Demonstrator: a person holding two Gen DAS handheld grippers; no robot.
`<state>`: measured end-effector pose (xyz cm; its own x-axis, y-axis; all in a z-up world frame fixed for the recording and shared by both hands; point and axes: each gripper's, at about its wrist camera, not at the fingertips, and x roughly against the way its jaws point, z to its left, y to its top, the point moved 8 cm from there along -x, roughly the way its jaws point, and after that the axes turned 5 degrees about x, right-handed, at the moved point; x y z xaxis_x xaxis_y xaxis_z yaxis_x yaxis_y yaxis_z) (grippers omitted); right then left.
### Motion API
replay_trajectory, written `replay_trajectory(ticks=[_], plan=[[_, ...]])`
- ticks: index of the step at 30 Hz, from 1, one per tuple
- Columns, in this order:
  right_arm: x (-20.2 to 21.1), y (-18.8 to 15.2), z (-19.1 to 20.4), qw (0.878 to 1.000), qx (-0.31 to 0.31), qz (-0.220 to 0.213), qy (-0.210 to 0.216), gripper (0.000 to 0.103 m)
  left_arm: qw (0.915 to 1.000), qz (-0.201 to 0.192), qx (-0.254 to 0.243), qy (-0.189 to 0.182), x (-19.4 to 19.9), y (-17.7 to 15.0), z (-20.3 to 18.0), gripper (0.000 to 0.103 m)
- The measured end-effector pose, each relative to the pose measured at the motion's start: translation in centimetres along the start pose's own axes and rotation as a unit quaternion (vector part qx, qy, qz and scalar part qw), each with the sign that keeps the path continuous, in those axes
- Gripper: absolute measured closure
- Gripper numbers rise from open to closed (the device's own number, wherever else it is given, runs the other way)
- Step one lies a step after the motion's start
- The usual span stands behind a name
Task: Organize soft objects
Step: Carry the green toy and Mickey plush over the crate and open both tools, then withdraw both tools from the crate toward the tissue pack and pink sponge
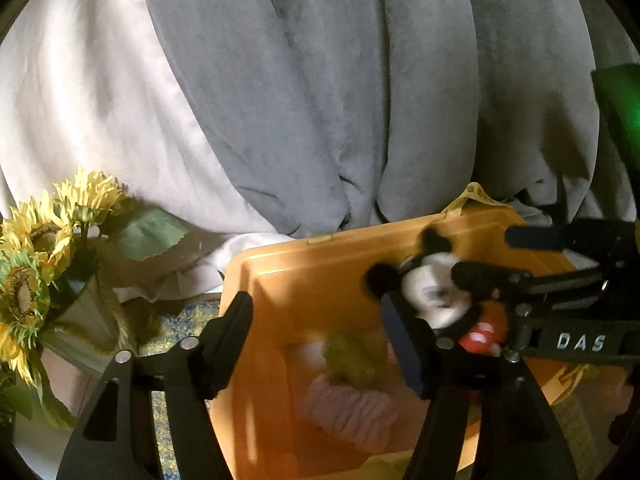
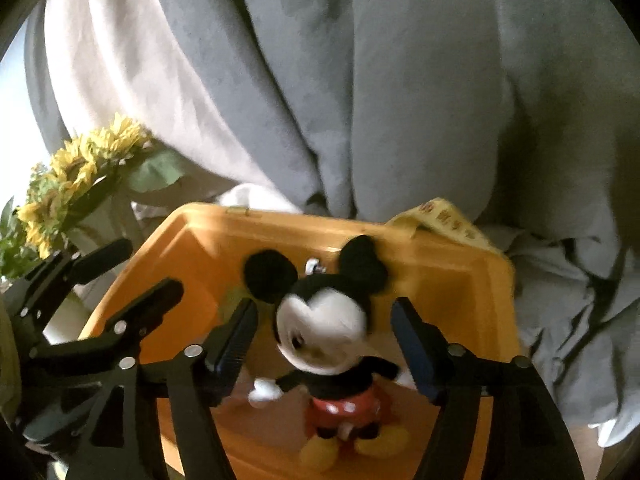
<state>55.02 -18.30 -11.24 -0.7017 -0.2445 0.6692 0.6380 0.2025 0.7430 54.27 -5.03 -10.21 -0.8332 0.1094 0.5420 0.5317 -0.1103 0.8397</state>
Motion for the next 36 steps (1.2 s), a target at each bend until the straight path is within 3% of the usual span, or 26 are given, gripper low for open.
replay_trajectory(ticks=[3, 9, 20, 36], plan=[[1.2, 0.7, -0.2, 0.999, 0.006, -0.019, -0.025, 0.026, 1.0000, -0.002, -0.002, -0.003, 0.7, 0.0, -0.2, 0.033], [4.1, 1.5, -0.2, 0.996, 0.008, -0.056, -0.062, 0.025, 0.9998, -0.020, -0.007, -0.001, 3.1, 0.4, -0.4, 0.029], [10.4, 0.0, -0.8, 0.988, -0.025, -0.100, -0.114, 0.025, 0.9963, -0.081, -0.030, -0.001, 9.2, 1.4, -1.7, 0.021], [19.4, -3.7, 0.1, 0.969, -0.080, -0.139, -0.187, 0.021, 0.9882, -0.126, -0.051, -0.070, 15.9, 0.5, -4.2, 0.017]])
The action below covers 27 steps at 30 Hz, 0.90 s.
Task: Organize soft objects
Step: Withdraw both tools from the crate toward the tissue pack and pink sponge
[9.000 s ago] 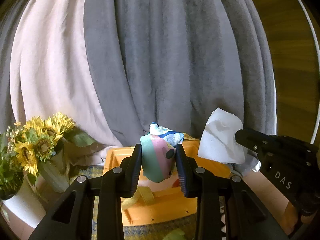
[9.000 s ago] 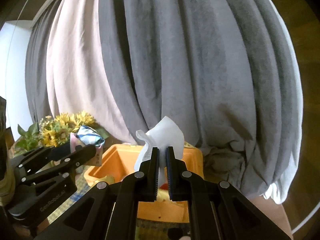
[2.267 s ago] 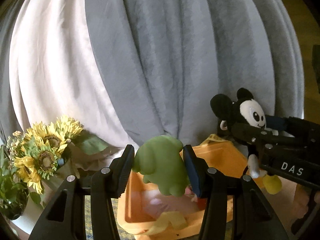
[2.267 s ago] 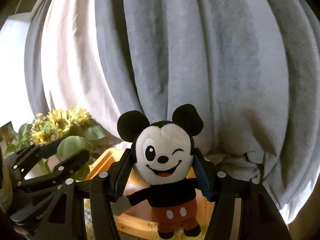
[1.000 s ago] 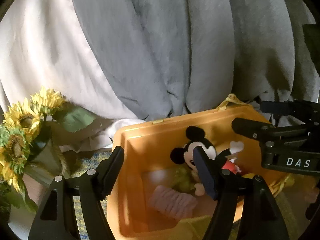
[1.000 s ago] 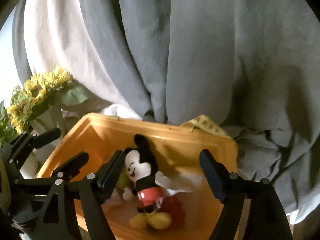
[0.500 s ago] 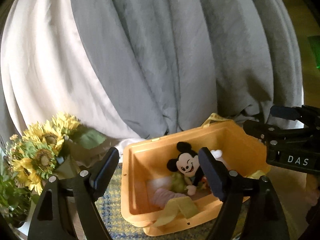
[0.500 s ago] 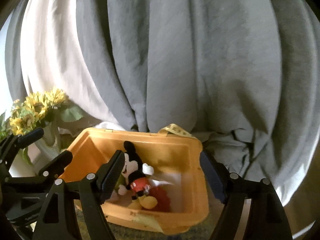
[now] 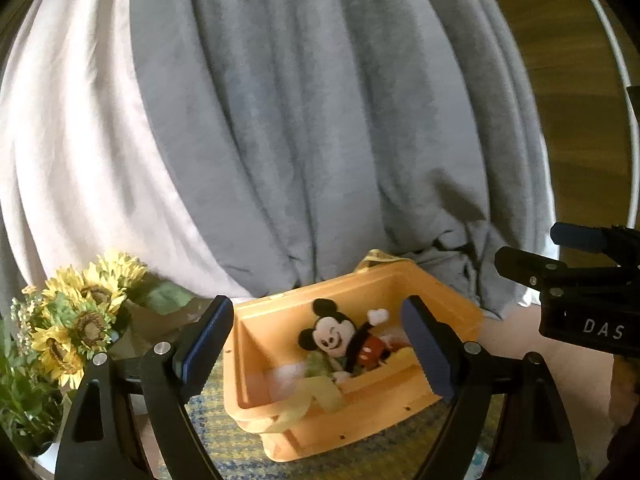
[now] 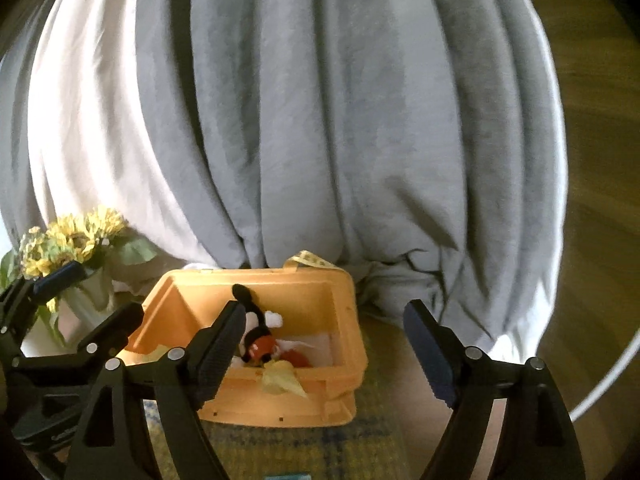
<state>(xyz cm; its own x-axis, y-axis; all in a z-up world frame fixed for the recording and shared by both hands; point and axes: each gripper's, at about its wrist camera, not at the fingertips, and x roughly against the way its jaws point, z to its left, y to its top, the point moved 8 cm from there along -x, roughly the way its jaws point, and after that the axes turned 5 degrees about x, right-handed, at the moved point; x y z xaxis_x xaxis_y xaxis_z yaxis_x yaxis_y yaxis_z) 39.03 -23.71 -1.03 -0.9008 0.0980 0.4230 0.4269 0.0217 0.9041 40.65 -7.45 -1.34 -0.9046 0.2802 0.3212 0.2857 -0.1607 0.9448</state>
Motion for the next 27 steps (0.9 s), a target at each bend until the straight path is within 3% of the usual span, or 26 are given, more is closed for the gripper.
replay_trajectory(ticks=[16, 27], plan=[[7.5, -4.4, -0.6, 0.992, -0.083, 0.013, -0.091, 0.021, 0.9936, -0.013, -0.041, -0.104, 4.6, -2.1, -1.9, 0.008], [9.5, -10.0, -0.6, 0.973, -0.155, 0.042, -0.165, 0.021, 0.9769, 0.010, -0.095, -0.191, 4.0, -6.4, -3.9, 0.007]])
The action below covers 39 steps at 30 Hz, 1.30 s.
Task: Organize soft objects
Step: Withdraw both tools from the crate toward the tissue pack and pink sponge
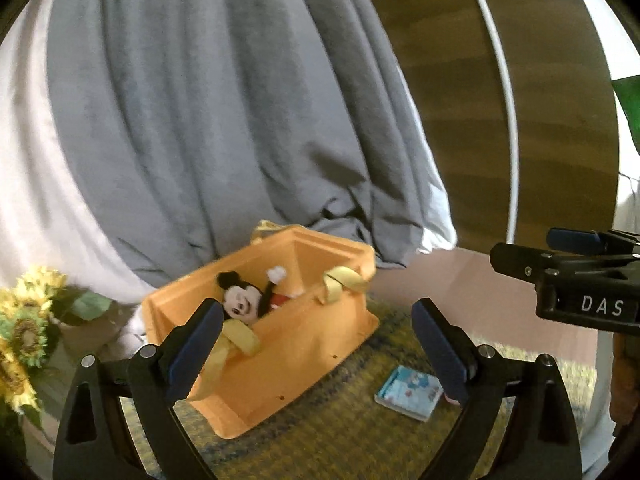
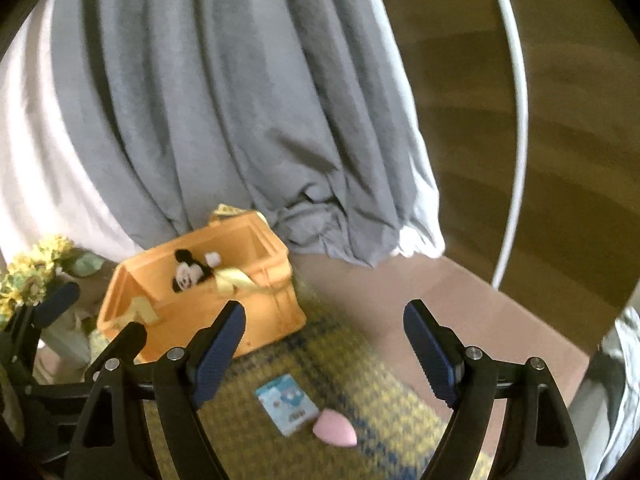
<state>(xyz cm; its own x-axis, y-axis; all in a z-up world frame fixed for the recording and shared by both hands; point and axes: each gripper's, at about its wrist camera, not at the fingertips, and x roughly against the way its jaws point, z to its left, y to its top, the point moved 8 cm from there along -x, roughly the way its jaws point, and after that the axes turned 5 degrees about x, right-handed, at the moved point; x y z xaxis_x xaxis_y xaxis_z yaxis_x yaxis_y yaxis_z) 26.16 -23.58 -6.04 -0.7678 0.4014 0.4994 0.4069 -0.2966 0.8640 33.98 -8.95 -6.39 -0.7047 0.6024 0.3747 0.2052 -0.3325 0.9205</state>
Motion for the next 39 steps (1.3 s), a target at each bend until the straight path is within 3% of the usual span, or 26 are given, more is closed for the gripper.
replay_trajectory(ticks=[9, 24, 29, 39], plan=[[-1.2, -5.3, -1.1, 0.998, -0.036, 0.052, -0.028, 0.021, 0.9967, 0.039, -0.053, -0.048, -2.4, -4.2, -2.5, 0.007], [-6.1, -12.2, -0.5, 0.986, -0.045, 0.158, -0.014, 0.022, 0.9824, 0.108, -0.101, -0.114, -7.3, -10.8, -5.3, 0.007], [-7.4, -13.5, -0.1, 0.982, -0.039, 0.183, -0.003, 0.032, 0.9739, 0.135, -0.105, -0.149, -8.6, -12.1, -6.4, 0.007], [-9.7, -15.3, 0.2, 0.974, -0.030, 0.224, 0.017, 0.040, 0.9648, 0.161, -0.114, -0.174, -10.7, -13.8, -7.7, 0.007]])
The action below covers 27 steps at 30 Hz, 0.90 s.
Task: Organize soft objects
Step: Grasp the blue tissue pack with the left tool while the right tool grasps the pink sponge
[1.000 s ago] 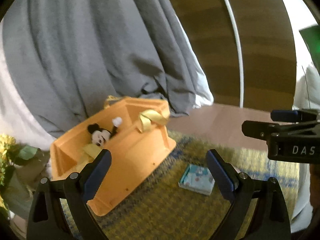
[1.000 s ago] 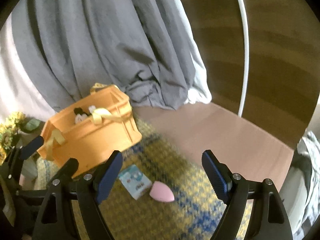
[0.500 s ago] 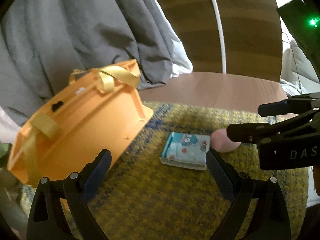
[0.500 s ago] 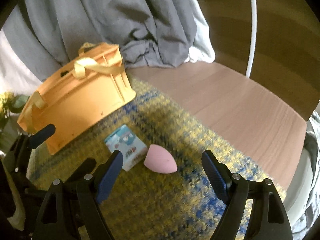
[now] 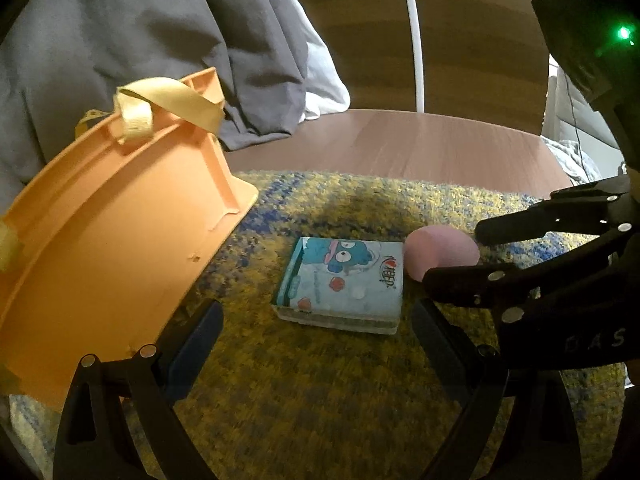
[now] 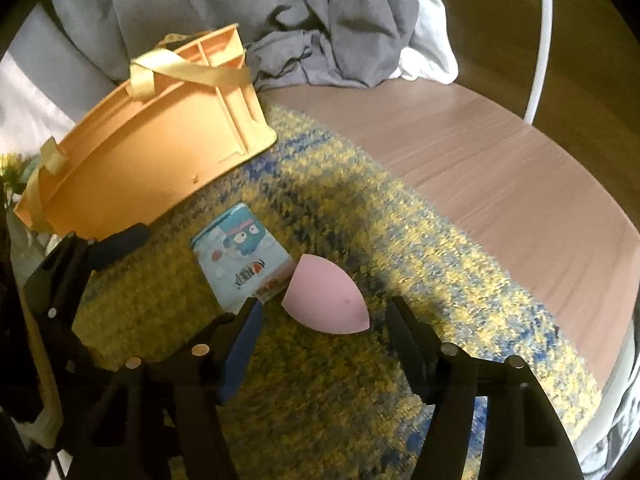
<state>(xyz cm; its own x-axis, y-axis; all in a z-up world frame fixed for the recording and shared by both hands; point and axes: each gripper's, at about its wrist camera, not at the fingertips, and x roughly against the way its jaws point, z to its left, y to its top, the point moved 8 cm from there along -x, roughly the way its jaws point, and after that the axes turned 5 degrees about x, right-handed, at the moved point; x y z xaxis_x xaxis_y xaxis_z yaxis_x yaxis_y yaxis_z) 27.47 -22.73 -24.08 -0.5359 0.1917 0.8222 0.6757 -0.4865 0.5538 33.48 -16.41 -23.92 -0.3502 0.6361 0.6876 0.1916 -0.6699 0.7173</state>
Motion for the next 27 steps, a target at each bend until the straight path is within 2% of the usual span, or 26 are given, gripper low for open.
replay_trajectory(ticks=[4, 10, 14, 19, 27], plan=[[-0.6, 0.1, -0.2, 1.000, 0.002, 0.005, 0.002, 0.042, 0.9999, 0.010, -0.003, -0.008, -0.8, 0.1, -0.1, 0.007], [-1.3, 0.2, -0.2, 1.000, 0.002, 0.010, 0.024, 0.057, 0.9993, 0.025, -0.006, -0.026, -2.0, 0.3, -0.6, 0.007], [-1.2, 0.2, -0.2, 1.000, 0.005, 0.006, 0.022, 0.058, 0.9987, 0.037, -0.006, -0.035, -2.5, 0.2, -0.8, 0.012], [-0.4, 0.3, -0.8, 1.000, -0.002, -0.006, 0.006, 0.059, 0.9987, 0.041, -0.008, -0.031, -2.6, 0.2, -1.2, 0.029], [1.1, 0.3, -1.8, 1.000, -0.009, -0.023, -0.005, 0.059, 0.9990, 0.036, 0.020, -0.019, -1.0, 0.3, -1.3, 0.029]])
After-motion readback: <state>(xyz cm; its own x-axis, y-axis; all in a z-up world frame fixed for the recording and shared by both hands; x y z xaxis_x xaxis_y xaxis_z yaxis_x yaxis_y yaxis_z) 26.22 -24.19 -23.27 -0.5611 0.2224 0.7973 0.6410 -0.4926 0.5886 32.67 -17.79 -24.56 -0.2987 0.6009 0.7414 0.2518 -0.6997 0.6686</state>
